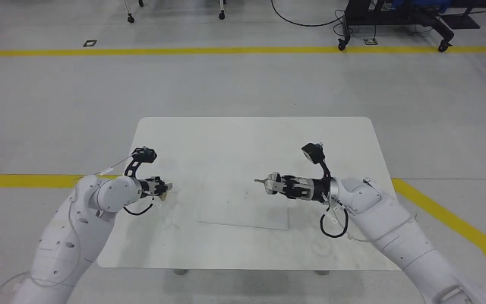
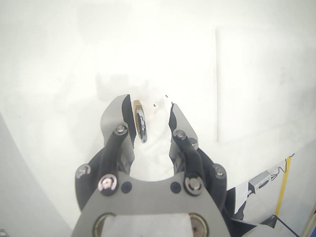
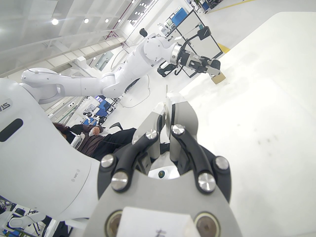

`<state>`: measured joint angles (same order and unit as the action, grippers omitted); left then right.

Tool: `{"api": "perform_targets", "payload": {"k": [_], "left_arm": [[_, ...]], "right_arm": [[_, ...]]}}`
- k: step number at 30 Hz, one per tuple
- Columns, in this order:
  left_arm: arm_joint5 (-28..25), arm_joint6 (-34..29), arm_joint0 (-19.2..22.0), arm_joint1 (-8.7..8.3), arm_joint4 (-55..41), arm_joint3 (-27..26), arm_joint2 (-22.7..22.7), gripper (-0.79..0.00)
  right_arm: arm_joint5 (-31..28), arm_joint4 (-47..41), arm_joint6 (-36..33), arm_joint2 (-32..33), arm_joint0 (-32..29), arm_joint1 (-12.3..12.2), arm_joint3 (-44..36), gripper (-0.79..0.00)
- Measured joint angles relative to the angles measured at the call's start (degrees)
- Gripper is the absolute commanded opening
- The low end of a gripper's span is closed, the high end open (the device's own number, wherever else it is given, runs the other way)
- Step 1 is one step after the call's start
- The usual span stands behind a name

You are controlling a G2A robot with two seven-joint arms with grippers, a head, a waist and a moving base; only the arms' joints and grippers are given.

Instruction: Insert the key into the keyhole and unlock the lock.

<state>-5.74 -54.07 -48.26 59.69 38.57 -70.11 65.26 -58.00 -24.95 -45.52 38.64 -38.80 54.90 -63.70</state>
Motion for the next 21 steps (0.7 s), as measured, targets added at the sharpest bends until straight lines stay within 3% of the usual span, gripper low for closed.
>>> {"api": "perform_targets", "payload": {"k": [2,6,7,9,21], "left_arm": [[-0.15,-0.19,0.05,0.04,-0.15,0.26,-0.12,-0.477],[-0.79,-0.66,-0.28,0.0,0.03,0.06,-0.2,-0.594],[-0.8,-0.6,-0.4,-0.04,0.08,0.03,-0.07,-0.699],[-0.55,0.02,-0.85,-0.14,-0.11,-0.13,0.51,-0.785],[-2.06,0.98,-4.52,-1.33,-1.71,-2.96,5.15,-0.785]], "right_arm": [[0.0,0.0,0.0,0.0,0.0,0.0,0.0,-0.785],[0.0,0.0,0.0,0.0,0.0,0.0,0.0,-0.785],[0.0,0.0,0.0,0.0,0.0,0.0,0.0,-0.785],[0.0,0.0,0.0,0.0,0.0,0.0,0.0,-0.785],[0.0,0.0,0.0,0.0,0.0,0.0,0.0,-0.785]]}}
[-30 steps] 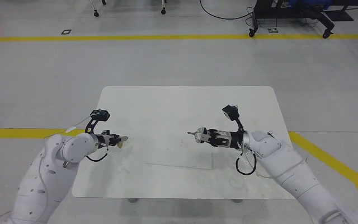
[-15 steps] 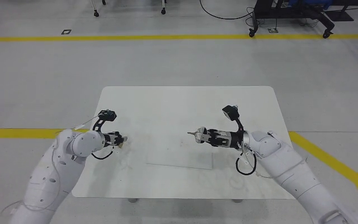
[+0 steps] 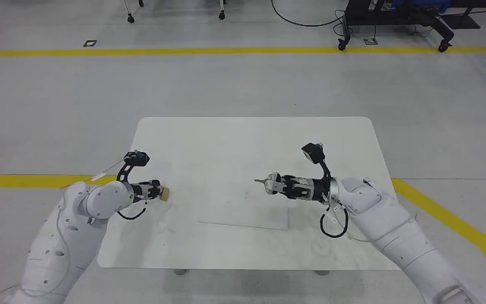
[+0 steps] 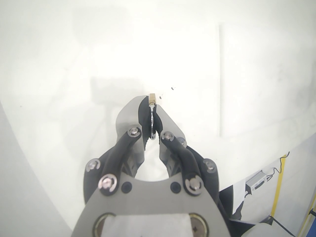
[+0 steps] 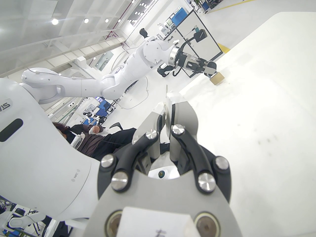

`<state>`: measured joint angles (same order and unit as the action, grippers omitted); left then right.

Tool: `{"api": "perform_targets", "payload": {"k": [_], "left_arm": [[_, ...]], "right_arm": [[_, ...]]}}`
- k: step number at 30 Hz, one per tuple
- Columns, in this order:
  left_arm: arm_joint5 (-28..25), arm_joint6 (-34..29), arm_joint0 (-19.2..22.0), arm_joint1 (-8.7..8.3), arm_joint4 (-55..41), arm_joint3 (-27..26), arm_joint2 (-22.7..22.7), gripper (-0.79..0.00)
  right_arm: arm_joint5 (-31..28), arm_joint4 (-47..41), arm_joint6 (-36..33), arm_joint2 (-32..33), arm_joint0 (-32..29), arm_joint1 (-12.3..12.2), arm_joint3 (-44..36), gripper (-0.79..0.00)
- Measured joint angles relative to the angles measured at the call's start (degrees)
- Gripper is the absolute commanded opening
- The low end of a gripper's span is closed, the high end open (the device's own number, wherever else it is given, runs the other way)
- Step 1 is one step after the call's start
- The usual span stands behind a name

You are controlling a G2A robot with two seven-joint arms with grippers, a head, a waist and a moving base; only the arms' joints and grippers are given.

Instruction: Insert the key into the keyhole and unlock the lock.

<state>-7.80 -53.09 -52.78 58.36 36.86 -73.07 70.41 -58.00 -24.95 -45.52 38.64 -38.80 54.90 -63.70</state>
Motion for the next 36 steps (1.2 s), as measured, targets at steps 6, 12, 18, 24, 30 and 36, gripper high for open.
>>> {"api": "perform_targets", "payload": {"k": [6,12,18,24,30,36], "left_arm": [[-7.17,1.88,-1.03,0.17,-9.91,-0.77,2.01,-0.785],[-13.84,-3.8,1.7,1.38,-41.95,7.26,5.16,-0.785],[-15.09,-16.71,8.83,3.71,-59.54,14.97,-1.01,-0.785],[-15.12,-28.19,16.74,6.34,-68.99,25.35,-7.47,-0.785],[-16.39,-26.3,17.94,6.61,-64.76,26.77,-8.62,-0.785],[-14.58,-24.13,15.98,6.4,-66.29,23.41,-7.75,-0.785]], "right_arm": [[0.0,0.0,0.0,0.0,0.0,0.0,0.0,-0.785],[0.0,0.0,0.0,0.0,0.0,0.0,0.0,-0.785],[0.0,0.0,0.0,0.0,0.0,0.0,0.0,-0.785],[0.0,0.0,0.0,0.0,0.0,0.0,0.0,-0.785],[0.0,0.0,0.0,0.0,0.0,0.0,0.0,-0.785],[3.58,4.06,1.93,0.5,-1.01,0.12,-2.61,-0.785]]}}
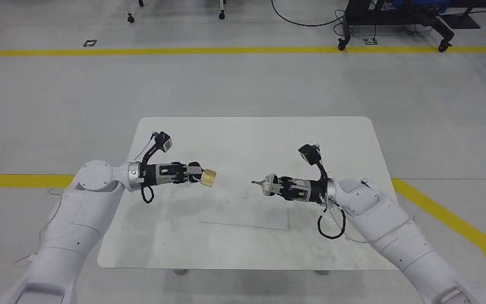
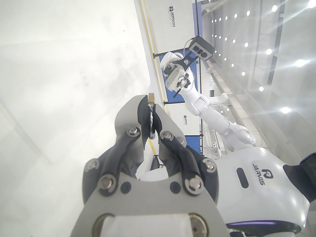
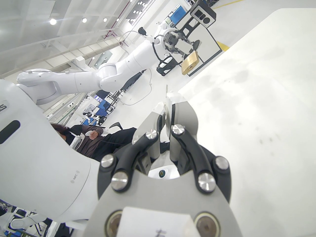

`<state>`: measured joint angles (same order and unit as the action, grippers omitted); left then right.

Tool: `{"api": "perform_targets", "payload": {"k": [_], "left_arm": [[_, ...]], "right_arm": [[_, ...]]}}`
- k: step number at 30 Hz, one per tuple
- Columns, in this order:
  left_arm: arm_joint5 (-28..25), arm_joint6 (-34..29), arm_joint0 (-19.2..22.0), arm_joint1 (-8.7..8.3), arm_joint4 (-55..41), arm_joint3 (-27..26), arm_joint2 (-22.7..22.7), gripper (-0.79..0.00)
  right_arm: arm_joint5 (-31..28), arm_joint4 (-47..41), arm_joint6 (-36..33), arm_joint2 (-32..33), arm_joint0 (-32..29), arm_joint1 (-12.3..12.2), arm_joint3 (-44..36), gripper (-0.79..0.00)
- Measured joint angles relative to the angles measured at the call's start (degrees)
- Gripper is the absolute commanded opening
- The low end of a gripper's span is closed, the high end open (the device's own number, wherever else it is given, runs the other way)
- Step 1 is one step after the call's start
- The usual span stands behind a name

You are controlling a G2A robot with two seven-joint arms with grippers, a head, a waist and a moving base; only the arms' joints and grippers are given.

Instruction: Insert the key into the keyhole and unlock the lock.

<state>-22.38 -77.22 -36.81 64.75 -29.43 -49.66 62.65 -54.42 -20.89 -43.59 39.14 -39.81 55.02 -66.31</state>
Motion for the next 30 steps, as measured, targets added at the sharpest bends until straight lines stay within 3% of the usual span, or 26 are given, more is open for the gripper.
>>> {"api": "perform_targets", "payload": {"k": [7,15,30], "left_arm": [[2.99,7.18,-0.45,0.47,-1.39,-2.96,0.12,-0.785],[5.37,15.33,0.15,1.79,6.28,-8.82,-4.68,-0.785],[4.46,9.09,0.05,2.04,5.13,-7.84,-5.28,-0.785]], "right_arm": [[4.41,6.3,0.63,-0.56,-0.58,0.82,-4.04,-0.785],[9.3,12.71,2.5,-3.16,0.37,3.13,-6.11,-0.785],[11.43,16.5,6.97,-4.28,1.67,6.57,-2.87,-0.785]]}}
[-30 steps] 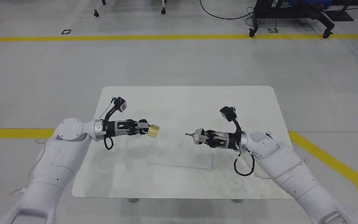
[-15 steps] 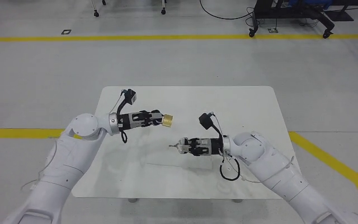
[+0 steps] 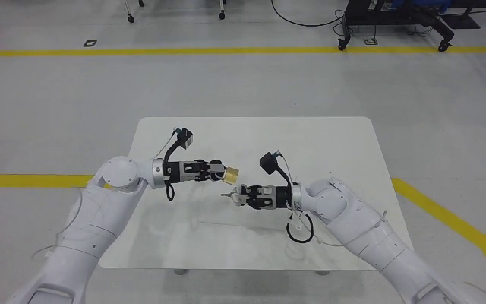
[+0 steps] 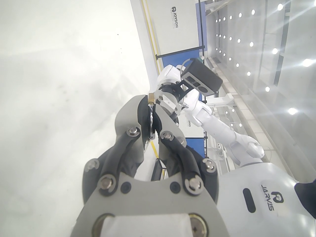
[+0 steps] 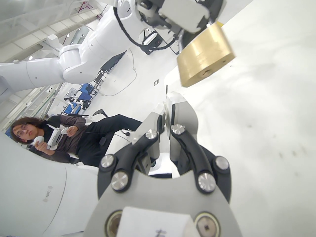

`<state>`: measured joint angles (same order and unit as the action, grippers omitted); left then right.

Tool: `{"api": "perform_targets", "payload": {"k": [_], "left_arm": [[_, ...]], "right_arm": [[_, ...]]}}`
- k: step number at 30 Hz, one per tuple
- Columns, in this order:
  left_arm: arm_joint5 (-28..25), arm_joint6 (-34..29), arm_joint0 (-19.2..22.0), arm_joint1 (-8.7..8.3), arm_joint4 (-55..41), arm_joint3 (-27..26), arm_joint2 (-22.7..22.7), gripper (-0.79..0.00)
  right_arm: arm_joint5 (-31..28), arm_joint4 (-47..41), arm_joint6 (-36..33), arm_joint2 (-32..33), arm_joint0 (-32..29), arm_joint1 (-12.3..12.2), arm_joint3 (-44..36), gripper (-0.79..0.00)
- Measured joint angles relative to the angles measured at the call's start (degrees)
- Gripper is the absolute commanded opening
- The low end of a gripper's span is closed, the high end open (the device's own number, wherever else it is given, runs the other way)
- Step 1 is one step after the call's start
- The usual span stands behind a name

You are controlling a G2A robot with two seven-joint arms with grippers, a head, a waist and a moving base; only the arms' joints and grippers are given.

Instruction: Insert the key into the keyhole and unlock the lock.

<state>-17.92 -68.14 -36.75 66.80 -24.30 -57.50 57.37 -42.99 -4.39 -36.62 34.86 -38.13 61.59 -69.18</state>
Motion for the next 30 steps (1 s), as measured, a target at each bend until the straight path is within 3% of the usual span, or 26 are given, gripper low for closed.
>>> {"api": "perform_targets", "payload": {"k": [9,23,30], "left_arm": [[-0.66,-0.51,-0.35,-0.04,0.73,-0.06,0.13,-0.785],[-1.14,-2.36,-1.32,-0.47,0.33,-1.11,1.36,-0.785],[-4.19,-1.94,-1.25,-0.71,5.1,-1.82,0.94,-0.785]], "right_arm": [[-0.38,0.04,-0.19,-0.76,1.05,2.01,2.51,-0.785],[-1.68,-3.22,-2.39,1.63,0.95,2.91,5.28,-0.785],[-1.02,-2.96,-3.41,2.03,1.05,3.57,5.67,-0.785]]}}
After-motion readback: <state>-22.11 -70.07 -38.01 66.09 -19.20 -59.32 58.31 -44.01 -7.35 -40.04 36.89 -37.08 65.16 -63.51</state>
